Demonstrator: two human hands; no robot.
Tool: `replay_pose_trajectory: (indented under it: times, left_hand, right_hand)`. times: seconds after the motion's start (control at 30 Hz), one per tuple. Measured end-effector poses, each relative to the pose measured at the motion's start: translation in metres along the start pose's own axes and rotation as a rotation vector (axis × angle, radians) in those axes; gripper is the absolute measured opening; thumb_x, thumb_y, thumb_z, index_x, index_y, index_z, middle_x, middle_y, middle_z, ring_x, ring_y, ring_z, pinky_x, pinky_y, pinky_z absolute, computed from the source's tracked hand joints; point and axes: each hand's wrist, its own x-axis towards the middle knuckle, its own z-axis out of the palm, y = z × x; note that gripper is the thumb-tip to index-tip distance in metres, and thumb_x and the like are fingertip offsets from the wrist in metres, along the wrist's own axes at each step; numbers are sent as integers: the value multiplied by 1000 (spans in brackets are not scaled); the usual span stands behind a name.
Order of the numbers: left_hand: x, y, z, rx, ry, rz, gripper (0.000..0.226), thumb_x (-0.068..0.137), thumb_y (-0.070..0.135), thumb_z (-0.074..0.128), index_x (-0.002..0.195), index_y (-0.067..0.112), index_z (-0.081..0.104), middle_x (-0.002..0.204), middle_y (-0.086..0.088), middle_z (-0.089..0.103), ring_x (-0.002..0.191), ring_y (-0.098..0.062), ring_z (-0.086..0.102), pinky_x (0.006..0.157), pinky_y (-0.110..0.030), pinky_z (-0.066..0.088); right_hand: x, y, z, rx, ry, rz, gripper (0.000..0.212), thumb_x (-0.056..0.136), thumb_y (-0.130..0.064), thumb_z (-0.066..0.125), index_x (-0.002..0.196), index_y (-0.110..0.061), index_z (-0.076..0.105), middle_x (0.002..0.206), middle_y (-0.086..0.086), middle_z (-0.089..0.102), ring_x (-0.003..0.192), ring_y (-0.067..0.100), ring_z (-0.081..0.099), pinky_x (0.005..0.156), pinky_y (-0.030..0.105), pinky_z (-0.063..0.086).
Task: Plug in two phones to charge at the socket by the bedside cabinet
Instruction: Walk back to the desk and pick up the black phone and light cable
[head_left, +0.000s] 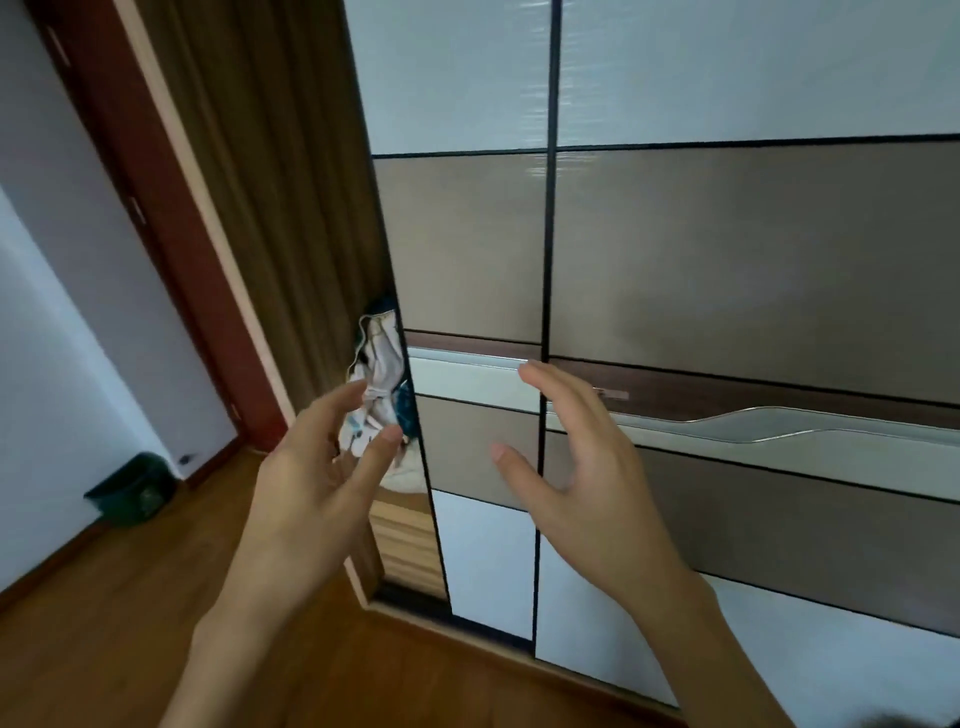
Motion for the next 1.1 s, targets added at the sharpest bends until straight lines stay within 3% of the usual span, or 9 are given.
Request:
replay_pose_trajectory:
  times: [0.2,0.3,0.37,0.4,0.47,0.57,0.8,0.93,1.1]
  left_hand:
    - [-2,-55,-71,78,152,-100,64,85,60,54,144,35,48,139,15,55,127,-7,51,97,-29,44]
    - [3,-84,-105,109,221,-150,64,84,61,53,143,36,48,138,13,57,124,-9,54,95,-29,46]
    - [8,-106,-128,140,267,-180,65,84,62,52,143,37,48,138,14,56,123,-7,54,92,-23,43]
    - [12,-118,-140,157,293,-191,65,83,63,52,143,37,48,137,15,56,122,-6,54,90,-18,42]
    - [23,-141,-165,192,352,-201,62,84,62,52,141,38,49,134,17,56,116,-1,55,86,-13,42]
    - [45,-174,-204,244,423,-194,53,89,55,57,139,39,50,136,18,56,121,-1,54,95,-23,45]
    - [87,-235,-294,352,548,-246,53,90,53,57,139,33,53,137,16,59,124,2,53,102,-29,46]
    - [88,-273,-343,429,587,-321,48,89,59,54,133,42,56,133,20,57,101,27,51,83,-14,43]
    - [78,-322,-404,482,670,-379,44,88,62,52,129,46,57,120,33,53,103,37,39,81,-10,37]
  right_hand:
    - [36,-40,86,62,-140,-100,62,91,-34,68,146,-23,43,151,-8,43,130,-9,37,96,-3,32]
    - [58,-59,132,135,-197,-153,63,92,-35,67,148,-24,42,153,-8,41,139,6,40,106,26,47]
    - [73,-70,166,170,-225,-184,62,91,-35,68,147,-23,43,153,-7,42,139,9,41,106,36,48]
    - [82,-75,184,180,-240,-209,62,91,-35,68,148,-24,43,153,-8,42,139,8,41,109,33,46]
    - [98,-83,222,196,-275,-265,63,92,-37,66,149,-25,41,154,-10,40,140,3,36,110,14,34]
    - [128,-96,279,214,-316,-325,63,94,-44,62,150,-30,38,154,-16,38,139,-4,33,101,-1,23]
    - [201,-143,400,265,-387,-405,64,93,-45,62,149,-31,37,153,-17,38,135,-12,28,98,-7,20]
    - [224,-176,462,274,-443,-449,63,92,-44,63,149,-29,38,153,-15,39,129,-15,25,90,-8,22]
    - [234,-220,540,336,-551,-484,64,93,-40,64,150,-26,39,154,-13,39,131,-13,27,102,2,19]
